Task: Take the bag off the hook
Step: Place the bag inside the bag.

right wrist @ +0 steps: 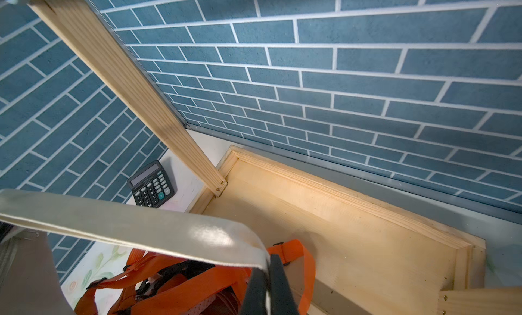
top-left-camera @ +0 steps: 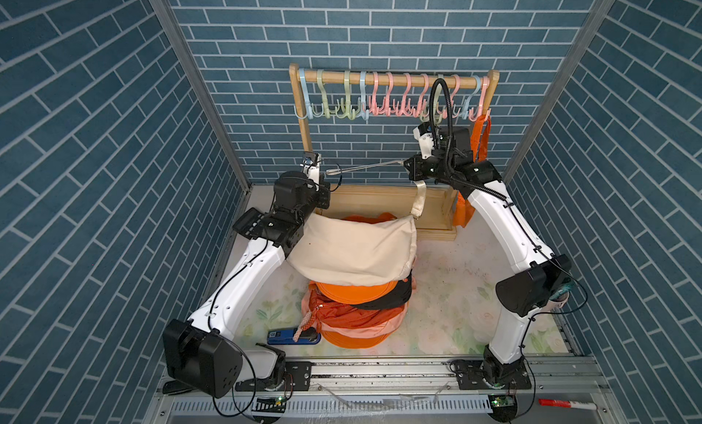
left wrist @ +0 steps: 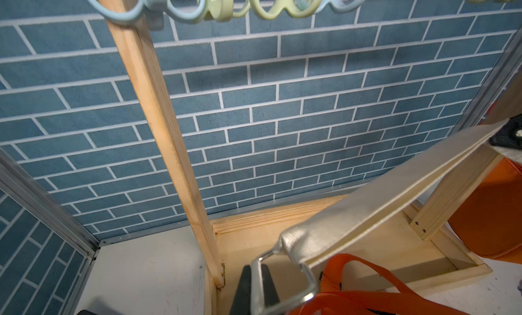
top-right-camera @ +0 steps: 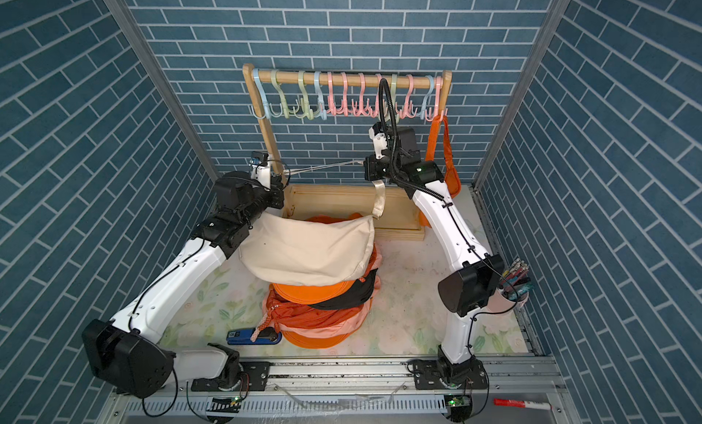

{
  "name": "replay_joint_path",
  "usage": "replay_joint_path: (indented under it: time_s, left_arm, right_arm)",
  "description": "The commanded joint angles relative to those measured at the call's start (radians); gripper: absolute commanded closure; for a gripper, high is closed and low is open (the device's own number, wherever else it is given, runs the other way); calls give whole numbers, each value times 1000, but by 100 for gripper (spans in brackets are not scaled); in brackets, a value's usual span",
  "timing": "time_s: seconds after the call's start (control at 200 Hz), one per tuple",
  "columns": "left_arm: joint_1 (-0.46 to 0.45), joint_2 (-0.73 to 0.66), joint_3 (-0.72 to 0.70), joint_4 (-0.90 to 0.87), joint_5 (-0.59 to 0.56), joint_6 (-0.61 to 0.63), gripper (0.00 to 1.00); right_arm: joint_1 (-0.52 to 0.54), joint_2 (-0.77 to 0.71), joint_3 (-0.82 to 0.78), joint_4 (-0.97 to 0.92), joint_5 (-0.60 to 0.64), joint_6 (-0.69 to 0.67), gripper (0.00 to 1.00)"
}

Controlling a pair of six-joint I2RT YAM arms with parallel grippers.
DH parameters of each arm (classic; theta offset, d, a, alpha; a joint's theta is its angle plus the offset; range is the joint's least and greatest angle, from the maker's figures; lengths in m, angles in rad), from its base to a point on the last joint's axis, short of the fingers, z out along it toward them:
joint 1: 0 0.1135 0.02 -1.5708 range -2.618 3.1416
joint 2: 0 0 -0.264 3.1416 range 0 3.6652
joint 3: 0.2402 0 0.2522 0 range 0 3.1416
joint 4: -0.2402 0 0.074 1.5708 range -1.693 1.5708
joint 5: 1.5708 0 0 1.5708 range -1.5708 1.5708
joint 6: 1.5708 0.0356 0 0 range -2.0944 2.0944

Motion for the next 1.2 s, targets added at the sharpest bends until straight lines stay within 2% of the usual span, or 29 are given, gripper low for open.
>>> replay_joint_path:
  time_s: [0.0, 0.2, 0.49, 0.53, 0.575, 0.645, 0.73, 0.925, 0.95, 0.965, 0.99, 1.015, 1.195]
  left_arm:
    - [42, 17, -21, 73, -108, -37, 100]
    - [53, 64, -63, 96, -129, -67, 100]
    - [53, 127, -132, 150, -150, -117, 78]
    - [54, 137, -135, 150, -150, -119, 76]
    - [54, 149, -138, 150, -150, -120, 73]
    - [54, 163, -139, 150, -148, -123, 62]
    - [53, 174, -132, 138, -139, -125, 48]
    - [53, 155, -125, 110, -141, -127, 28]
    - [53, 148, -127, 108, -144, -129, 21]
    - [53, 145, -128, 107, -144, -128, 14]
    - [53, 138, -130, 106, -146, -129, 10]
    - [53, 130, -130, 104, -148, -128, 2]
    - [53, 65, -133, 83, -134, -137, 1]
  right_arm:
    - [-49, 46, -27, 60, 30, 25, 100]
    - [-49, 57, -145, 174, -14, 65, 97]
    - [-49, 112, -179, 213, -18, 98, 87]
    - [-48, 120, -181, 216, -17, 101, 84]
    - [-47, 130, -182, 217, -18, 103, 76]
    - [-46, 139, -188, 220, -11, 103, 59]
    - [-46, 136, -207, 232, -1, 104, 46]
    - [-42, 87, -261, 252, 20, 95, 34]
    - [-41, 77, -269, 255, 25, 93, 32]
    - [-41, 71, -273, 254, 27, 92, 31]
    - [-41, 63, -278, 254, 31, 90, 30]
    - [-41, 56, -279, 253, 34, 89, 29]
    - [-40, 40, -238, 163, 95, 64, 27]
